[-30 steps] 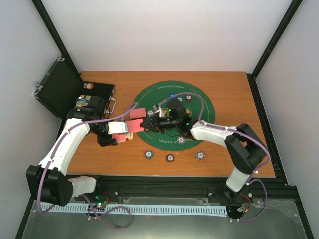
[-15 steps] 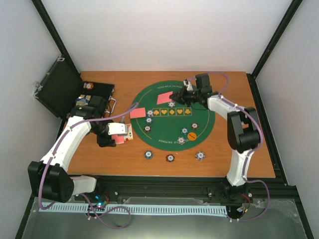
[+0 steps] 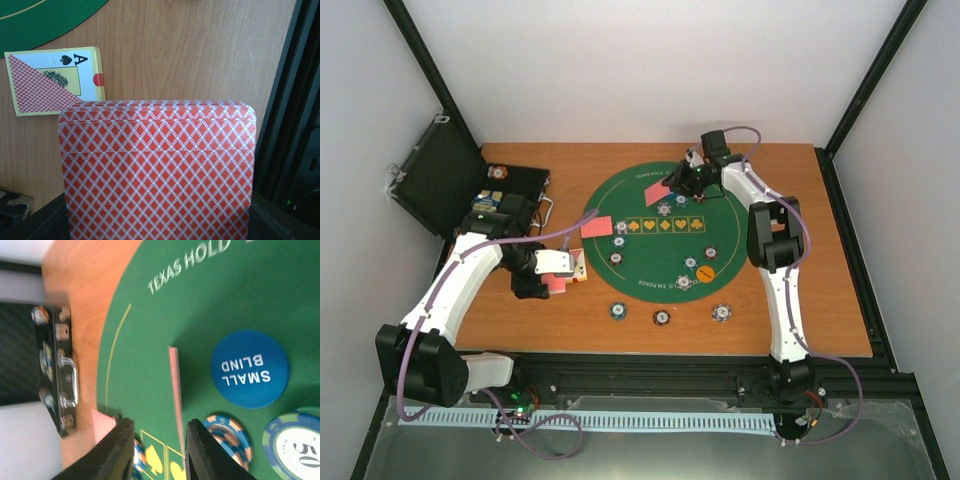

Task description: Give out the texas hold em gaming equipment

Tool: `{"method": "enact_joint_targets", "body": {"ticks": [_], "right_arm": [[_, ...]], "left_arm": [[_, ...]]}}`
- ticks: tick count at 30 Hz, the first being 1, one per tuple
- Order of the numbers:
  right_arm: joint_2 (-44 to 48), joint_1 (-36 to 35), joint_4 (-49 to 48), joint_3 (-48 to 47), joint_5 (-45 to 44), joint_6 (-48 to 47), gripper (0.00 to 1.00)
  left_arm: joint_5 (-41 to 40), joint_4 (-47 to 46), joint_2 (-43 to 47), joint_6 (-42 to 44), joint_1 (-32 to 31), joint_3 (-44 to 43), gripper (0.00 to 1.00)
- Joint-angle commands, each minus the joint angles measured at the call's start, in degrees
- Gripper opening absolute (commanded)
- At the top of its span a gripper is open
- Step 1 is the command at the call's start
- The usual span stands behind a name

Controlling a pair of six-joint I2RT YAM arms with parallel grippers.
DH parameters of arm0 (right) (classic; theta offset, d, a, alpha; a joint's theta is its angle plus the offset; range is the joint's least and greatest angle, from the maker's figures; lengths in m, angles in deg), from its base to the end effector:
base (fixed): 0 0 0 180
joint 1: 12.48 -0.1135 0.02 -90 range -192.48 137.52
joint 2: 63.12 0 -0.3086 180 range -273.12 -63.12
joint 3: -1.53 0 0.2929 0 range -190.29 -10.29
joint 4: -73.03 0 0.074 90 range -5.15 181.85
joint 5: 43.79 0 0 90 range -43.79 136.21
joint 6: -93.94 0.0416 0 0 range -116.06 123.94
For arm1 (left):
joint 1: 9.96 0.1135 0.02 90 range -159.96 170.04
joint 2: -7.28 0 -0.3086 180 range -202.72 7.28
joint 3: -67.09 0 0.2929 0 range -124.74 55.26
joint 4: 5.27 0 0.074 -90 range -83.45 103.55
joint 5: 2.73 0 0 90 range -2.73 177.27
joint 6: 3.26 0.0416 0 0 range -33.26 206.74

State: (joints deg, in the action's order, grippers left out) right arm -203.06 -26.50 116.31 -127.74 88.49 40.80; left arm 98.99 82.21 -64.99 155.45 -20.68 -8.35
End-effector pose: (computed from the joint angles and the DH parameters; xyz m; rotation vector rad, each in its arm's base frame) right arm 0.5809 0.1739 0.1732 0.1943 2.6150 1.2721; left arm 0.2243 -0.0511 0.3095 1.8963 2.2594 -0.1937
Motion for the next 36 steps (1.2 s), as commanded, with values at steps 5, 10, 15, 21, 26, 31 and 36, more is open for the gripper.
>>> {"method": "enact_joint_targets", "body": {"ticks": [5,10,15,21,26,31,36], "right_arm": [[4.4,-0.1,10.7,-5.2,-10.3,-4.7,0.52],[18.3,-0.4,5.2,9.3,-11.6,-3.0,0.62],[36.3,-7.6,-16.6,39.1,-3.1,6.5,0.68],[45.9,-22.5,-45.3,60.5,0.4,22.4,0.74],[45.1,-31.3,-56.4,63.4,-1.1,29.1,0.77],[40.9,-35.3,-65.0,62.6,-1.1,33.4,0.77],[35.7,-38.1,-69.7,60.2,-0.8,36.5,0.76]], "left_arm": [[1.2,2.1,0.7,1.6,0.0,-2.8,0.06],[3.3,2.2,1.2,0.9,0.0,-3.9,0.05],[4.7,2.3,1.4,0.3,0.0,-4.9,0.04],[5.0,2.0,1.9,-0.2,-0.1,-4.8,0.03],[4.4,2.0,1.9,-0.8,-0.1,-4.8,0.03],[4.4,2.3,2.0,-0.9,-0.1,-5.0,0.03],[4.8,2.2,1.7,-1.2,-0.1,-5.6,0.03]]}}
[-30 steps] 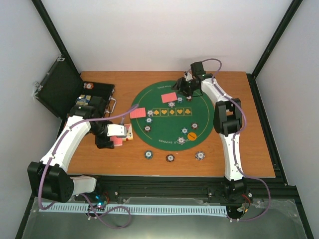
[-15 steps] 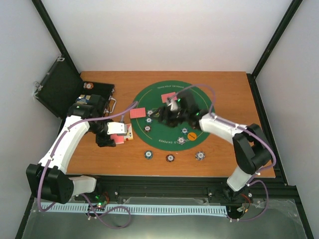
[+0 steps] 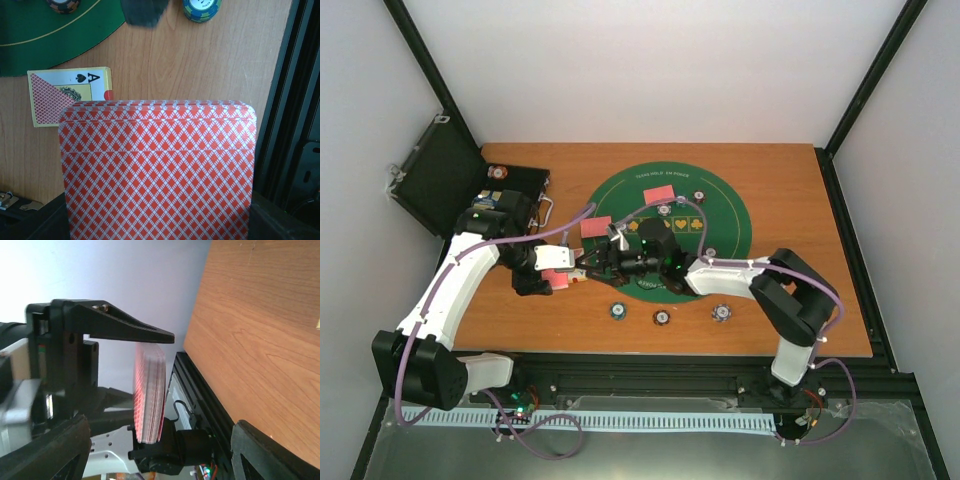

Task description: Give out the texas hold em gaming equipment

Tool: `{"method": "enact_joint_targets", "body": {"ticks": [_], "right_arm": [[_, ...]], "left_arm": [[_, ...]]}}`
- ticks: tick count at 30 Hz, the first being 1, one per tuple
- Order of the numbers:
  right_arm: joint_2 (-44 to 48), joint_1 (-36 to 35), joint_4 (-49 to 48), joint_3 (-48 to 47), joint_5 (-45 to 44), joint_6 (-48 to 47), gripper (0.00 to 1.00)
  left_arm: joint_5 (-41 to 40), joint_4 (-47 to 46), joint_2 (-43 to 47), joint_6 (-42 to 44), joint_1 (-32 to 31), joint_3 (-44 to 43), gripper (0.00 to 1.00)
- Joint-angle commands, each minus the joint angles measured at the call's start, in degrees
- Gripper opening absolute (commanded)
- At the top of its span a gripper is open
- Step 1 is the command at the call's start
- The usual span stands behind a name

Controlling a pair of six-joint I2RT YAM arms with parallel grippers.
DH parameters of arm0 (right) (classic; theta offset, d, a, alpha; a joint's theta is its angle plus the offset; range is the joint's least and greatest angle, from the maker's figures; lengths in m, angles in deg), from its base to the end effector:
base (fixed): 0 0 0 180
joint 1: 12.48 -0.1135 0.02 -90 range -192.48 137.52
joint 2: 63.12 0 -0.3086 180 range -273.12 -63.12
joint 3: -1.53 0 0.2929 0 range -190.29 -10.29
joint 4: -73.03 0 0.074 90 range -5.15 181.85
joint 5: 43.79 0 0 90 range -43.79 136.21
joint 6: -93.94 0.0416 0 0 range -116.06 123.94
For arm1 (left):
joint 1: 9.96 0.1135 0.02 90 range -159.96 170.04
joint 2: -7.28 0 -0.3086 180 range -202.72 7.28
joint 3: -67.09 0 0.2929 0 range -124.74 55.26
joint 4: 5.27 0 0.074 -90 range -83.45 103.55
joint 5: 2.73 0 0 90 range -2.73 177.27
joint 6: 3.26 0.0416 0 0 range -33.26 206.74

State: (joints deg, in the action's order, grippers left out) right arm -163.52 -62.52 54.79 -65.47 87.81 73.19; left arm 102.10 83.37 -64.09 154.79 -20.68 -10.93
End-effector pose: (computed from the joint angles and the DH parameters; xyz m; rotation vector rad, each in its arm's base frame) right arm 0.2497 0.3410 0.2283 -0.2717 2.3480 1.9342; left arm 0.2223 -0.0529 0.3267 1.8519 2.2142 -0.2327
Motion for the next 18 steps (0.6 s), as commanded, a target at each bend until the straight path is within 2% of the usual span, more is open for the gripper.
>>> {"method": "enact_joint_targets", "body": {"ticks": [1,9,18], "right_arm": [[-5.3,-2.4,-9.4,-2.5,0.0,4.9,0.75],[-10.1,-4.1,-14.0,-6.4,1.1,7.6,0.69],[-12.5,-5.0,-18.6,-7.0,1.8,10.2,0.68]], "left_arm": [[1.8,1.1,0.7,-0.6,-0.1,-3.2,0.03],[1.4,1.3,0.1,-0.5,-0.1,-3.7,0.03],[1.2,1.3,-0.3,-0.4,-0.2,-3.7,0.03]]}}
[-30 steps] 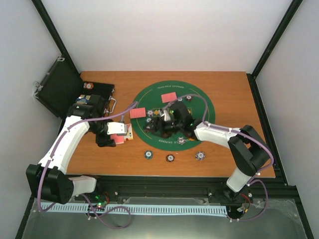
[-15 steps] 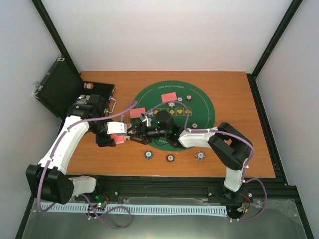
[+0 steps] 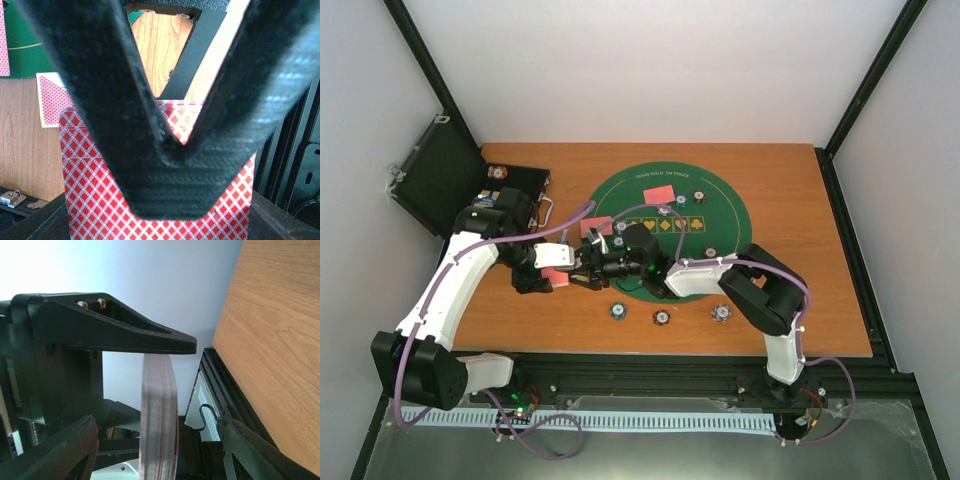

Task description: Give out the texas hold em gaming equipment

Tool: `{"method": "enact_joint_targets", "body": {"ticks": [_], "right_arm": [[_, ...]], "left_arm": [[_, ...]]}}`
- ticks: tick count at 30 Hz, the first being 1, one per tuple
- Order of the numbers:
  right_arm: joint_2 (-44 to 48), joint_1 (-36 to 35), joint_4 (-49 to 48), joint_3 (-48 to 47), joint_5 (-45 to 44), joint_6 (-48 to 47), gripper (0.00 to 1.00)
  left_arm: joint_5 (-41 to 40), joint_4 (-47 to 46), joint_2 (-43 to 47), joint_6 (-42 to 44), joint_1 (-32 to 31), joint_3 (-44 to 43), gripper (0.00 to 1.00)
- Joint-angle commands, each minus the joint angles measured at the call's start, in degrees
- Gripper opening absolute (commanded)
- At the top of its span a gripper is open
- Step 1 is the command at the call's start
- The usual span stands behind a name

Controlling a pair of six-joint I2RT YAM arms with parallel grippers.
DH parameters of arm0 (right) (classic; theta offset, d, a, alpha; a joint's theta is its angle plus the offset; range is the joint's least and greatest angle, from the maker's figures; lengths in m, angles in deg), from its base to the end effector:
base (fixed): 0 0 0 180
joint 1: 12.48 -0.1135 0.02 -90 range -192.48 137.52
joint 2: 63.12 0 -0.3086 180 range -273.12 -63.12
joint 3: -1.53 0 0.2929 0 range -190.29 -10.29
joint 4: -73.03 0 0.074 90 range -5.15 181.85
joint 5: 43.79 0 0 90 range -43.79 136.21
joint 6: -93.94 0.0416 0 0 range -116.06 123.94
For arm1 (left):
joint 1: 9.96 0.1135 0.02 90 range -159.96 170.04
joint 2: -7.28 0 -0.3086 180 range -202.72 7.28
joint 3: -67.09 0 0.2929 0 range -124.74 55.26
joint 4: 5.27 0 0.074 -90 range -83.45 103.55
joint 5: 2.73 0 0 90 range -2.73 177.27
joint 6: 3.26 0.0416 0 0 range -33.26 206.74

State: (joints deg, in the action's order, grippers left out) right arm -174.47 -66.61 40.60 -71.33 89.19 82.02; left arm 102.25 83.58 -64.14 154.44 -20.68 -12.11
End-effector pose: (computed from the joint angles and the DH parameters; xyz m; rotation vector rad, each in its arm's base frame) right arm 0.2498 0.3938 0.2076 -0.3014 2.2814 2.1298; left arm 0.2236 -0.0533 0.3329 1.8386 2.2069 -0.2249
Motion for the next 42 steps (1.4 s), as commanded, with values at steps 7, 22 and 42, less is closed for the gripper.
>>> {"method": "enact_joint_targets", "body": {"ticks": [7,22,42], "right_arm": [[-4.5,-2.2,-5.8,-3.4,1.2,3.0,0.68],[-8.1,-2.8,-9.3,-5.6,0.6,6.5,0.07],[-4.0,-2.7,-18.8,1.7,0.7,10.2,0.03]], "left_arm": [[0.6,1.0,-0.3,0.0,-0.2,-2.2,0.03],[1.2,1.4,0.5,0.3,-0.2,-2.1,0.04],[4.8,-0.3,2.3,0.3,-0.2,2.5,0.94]]}}
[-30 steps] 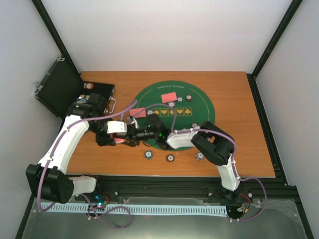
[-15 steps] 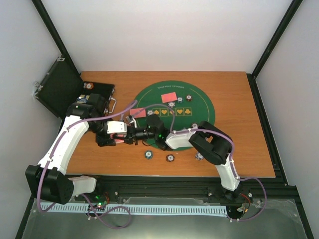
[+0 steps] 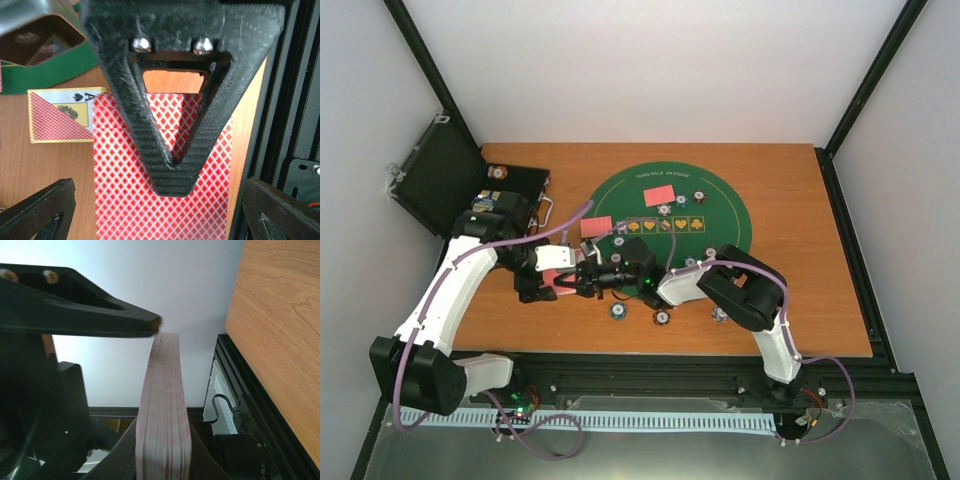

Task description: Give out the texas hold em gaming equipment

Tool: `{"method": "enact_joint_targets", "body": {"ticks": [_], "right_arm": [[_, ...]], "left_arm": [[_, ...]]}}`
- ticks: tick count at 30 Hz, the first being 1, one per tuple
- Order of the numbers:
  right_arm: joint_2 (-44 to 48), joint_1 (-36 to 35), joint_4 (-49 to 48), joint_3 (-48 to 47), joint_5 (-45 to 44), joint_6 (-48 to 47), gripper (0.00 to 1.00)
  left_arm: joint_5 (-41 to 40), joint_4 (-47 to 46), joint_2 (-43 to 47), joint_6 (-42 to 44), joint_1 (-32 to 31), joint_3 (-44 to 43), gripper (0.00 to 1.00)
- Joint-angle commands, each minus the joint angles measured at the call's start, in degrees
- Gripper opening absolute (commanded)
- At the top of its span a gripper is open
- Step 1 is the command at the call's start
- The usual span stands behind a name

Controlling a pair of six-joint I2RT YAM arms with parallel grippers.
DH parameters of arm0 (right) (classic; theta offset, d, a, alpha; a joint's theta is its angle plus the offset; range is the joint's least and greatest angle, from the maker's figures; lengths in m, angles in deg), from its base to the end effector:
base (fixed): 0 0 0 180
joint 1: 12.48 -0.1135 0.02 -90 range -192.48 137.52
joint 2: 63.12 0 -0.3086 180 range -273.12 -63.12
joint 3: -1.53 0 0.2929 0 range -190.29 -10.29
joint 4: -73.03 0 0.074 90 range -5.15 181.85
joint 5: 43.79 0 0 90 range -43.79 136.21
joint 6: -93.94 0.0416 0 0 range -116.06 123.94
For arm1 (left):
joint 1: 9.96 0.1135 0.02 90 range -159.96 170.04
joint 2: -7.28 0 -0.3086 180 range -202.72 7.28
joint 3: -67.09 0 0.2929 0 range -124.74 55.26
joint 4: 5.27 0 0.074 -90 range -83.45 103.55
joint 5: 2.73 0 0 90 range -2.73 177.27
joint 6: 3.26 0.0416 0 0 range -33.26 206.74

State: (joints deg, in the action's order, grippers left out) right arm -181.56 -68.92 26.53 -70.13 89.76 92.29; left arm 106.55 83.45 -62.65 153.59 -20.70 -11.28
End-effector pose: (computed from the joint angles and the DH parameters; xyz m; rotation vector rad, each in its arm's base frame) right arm 0.2369 0.4089 0.1709 0.2148 -2.1432 -2.1403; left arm 0.2165 -0.0550 0.3347 1.7978 2.1714 -0.3098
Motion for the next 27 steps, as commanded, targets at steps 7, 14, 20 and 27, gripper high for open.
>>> {"method": "enact_joint_targets", "body": {"ticks": [7,14,20,27], "right_arm": [[4.3,-0.2,-4.5,0.9,0.2,-0.4,0.03],[4.7,-0.2,-2.9,0.8,0.3,-1.0,0.03],[4.4,-0.2,-1.7,1.2,0.2,-1.8,0.03],[4.3,-0.1,-1.5,1.3,0.2,-1.9,0.03]], "left_arm": [[2.4,0.6,0.3,0.9,-0.2,1.7,0.92],[4.1,-2.4,2.7,0.8,-0.2,2.3,0.81],[5.4,-2.4,3.1,0.8,-0.2,0.9,0.64],[5.3,-1.6,3.3,1.6,-0.2,0.8,0.47]]}}
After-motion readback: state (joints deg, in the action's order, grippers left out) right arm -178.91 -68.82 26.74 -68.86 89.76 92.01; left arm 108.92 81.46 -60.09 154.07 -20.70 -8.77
